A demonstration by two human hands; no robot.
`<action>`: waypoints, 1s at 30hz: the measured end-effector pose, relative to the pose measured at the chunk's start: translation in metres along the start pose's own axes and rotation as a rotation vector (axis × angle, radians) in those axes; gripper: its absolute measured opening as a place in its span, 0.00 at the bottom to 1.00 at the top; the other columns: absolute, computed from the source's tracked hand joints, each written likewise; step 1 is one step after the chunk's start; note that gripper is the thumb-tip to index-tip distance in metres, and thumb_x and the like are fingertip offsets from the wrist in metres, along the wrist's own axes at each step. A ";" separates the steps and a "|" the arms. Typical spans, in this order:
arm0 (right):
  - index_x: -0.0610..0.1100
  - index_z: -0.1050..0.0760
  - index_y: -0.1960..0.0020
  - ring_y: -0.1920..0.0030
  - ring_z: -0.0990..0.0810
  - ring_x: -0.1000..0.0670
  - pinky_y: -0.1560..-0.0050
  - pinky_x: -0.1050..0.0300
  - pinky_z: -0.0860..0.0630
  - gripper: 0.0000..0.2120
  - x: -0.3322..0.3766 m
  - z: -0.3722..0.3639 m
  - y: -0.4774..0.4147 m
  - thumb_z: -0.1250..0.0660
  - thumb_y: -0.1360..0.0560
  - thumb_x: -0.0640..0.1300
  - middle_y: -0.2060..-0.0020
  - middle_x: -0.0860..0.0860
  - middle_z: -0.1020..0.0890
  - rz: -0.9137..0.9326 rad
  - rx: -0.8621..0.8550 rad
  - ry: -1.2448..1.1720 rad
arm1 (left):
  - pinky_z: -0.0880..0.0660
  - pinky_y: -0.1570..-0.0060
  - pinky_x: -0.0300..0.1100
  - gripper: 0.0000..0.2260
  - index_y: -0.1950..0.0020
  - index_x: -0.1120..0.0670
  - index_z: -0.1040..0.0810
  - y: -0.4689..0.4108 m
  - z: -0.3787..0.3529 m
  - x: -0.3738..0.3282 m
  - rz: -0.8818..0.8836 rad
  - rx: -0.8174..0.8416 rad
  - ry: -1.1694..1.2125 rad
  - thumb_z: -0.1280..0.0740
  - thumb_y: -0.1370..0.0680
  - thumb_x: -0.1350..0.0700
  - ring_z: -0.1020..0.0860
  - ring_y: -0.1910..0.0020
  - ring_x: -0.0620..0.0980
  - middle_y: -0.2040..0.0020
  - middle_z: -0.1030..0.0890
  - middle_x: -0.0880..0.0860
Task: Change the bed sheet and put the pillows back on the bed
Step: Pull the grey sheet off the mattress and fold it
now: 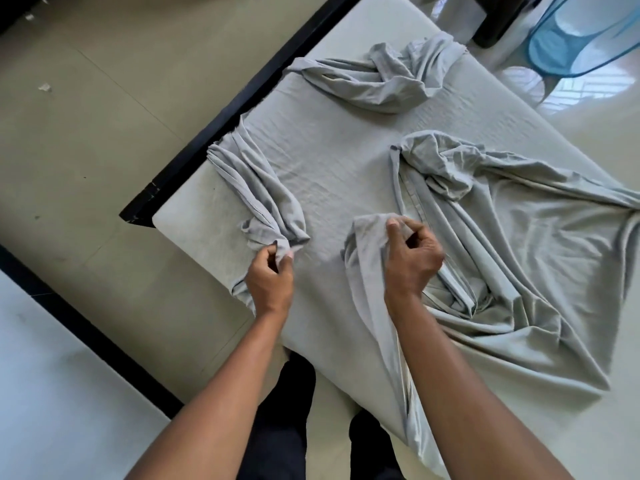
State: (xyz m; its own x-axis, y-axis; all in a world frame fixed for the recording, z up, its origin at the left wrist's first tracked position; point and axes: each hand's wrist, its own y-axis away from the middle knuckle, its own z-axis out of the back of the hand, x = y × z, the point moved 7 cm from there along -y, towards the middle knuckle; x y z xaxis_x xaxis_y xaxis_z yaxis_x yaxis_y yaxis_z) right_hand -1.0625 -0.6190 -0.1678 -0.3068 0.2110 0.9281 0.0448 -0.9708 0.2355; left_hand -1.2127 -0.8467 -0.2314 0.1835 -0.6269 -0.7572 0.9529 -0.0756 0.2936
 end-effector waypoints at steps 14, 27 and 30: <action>0.47 0.15 0.53 0.60 0.16 0.57 0.52 0.60 0.19 0.05 -0.122 0.005 0.102 0.23 0.29 0.40 0.61 0.55 0.13 -0.077 0.721 0.520 | 0.26 0.60 0.41 0.06 0.54 0.57 0.16 0.054 0.024 0.058 0.099 0.078 -0.034 0.23 0.30 0.62 0.21 0.65 0.48 0.63 0.18 0.49; 0.46 0.15 0.59 0.67 0.20 0.58 0.61 0.62 0.24 0.03 -0.093 0.027 0.071 0.22 0.29 0.43 0.66 0.53 0.15 -0.129 0.519 0.251 | 0.22 0.59 0.49 0.05 0.58 0.54 0.16 0.107 -0.012 0.018 -0.048 0.206 -0.013 0.23 0.26 0.55 0.20 0.64 0.48 0.65 0.17 0.48; 0.47 0.13 0.54 0.60 0.15 0.55 0.54 0.57 0.19 0.04 -0.100 0.034 0.069 0.21 0.28 0.44 0.61 0.54 0.13 -0.133 0.565 0.247 | 0.19 0.55 0.53 0.04 0.57 0.51 0.15 0.102 -0.021 0.027 0.043 0.247 0.075 0.24 0.26 0.52 0.17 0.62 0.50 0.63 0.15 0.47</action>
State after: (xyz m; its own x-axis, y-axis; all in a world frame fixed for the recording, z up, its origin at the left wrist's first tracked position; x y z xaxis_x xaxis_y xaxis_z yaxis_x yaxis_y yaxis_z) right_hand -0.9960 -0.7030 -0.2345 -0.5521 0.2278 0.8020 0.4654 -0.7139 0.5232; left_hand -1.1053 -0.8555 -0.2339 0.2484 -0.5754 -0.7793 0.8577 -0.2432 0.4530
